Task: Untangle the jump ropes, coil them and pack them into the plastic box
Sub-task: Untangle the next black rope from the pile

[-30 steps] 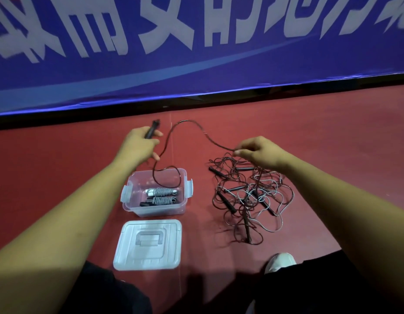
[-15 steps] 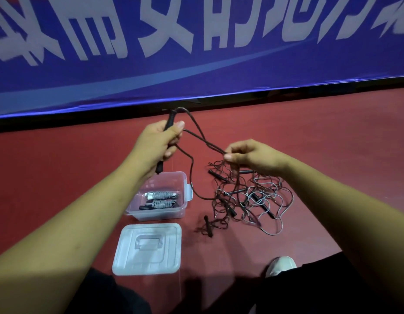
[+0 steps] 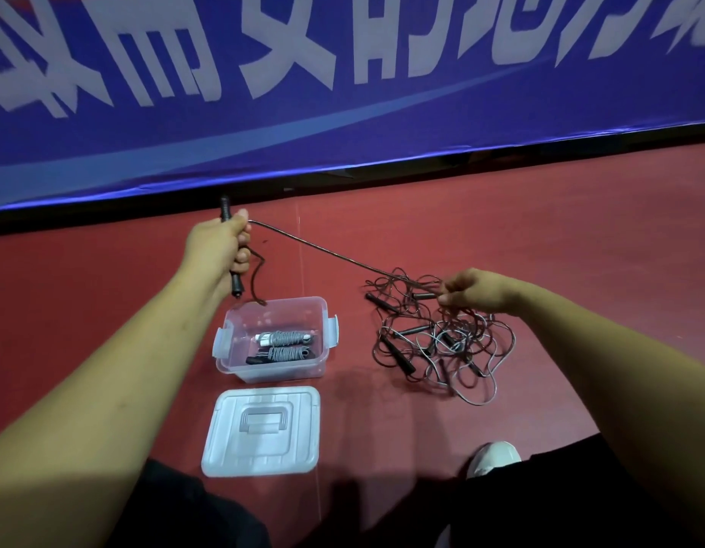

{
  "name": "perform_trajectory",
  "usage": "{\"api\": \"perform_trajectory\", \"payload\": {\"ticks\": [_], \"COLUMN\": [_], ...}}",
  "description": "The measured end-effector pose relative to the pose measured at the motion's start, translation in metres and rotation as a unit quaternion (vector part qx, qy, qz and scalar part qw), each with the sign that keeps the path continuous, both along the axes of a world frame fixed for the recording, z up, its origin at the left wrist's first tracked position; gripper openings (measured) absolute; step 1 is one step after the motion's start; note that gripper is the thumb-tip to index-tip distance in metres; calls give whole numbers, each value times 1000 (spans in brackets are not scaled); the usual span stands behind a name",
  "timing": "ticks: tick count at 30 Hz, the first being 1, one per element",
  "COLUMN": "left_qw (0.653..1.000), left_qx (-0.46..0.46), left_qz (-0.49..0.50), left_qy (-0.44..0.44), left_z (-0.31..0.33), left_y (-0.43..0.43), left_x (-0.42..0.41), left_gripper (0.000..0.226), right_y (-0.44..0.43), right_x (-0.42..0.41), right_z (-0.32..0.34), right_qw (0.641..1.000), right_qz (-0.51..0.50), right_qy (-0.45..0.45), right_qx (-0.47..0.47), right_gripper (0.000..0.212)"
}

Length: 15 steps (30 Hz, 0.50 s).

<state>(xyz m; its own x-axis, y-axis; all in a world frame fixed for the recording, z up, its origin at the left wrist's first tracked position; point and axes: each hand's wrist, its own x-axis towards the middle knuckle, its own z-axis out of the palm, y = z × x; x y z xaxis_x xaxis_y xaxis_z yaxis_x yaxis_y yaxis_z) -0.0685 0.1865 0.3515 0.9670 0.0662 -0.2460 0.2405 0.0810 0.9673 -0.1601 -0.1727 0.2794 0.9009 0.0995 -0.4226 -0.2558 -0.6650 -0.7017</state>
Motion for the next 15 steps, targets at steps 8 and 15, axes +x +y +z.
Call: {"api": "perform_trajectory", "payload": {"ticks": [8,15], "left_qw": [959,931], "left_qx": [275,185], "left_qz": [-64,-308], "left_qy": [-30,-71], "left_z": [5,16], "left_y": [-10,-60], "left_x": [-11,-65], "left_gripper": [14,17], "right_y": [33,84], "right_x": [1,-5], "right_z": [51,77], "right_qw": [989,978], "right_qz": [-7,74], "right_qy": [-142,-194], "right_qx": [-40,6], "right_gripper": [19,18]}}
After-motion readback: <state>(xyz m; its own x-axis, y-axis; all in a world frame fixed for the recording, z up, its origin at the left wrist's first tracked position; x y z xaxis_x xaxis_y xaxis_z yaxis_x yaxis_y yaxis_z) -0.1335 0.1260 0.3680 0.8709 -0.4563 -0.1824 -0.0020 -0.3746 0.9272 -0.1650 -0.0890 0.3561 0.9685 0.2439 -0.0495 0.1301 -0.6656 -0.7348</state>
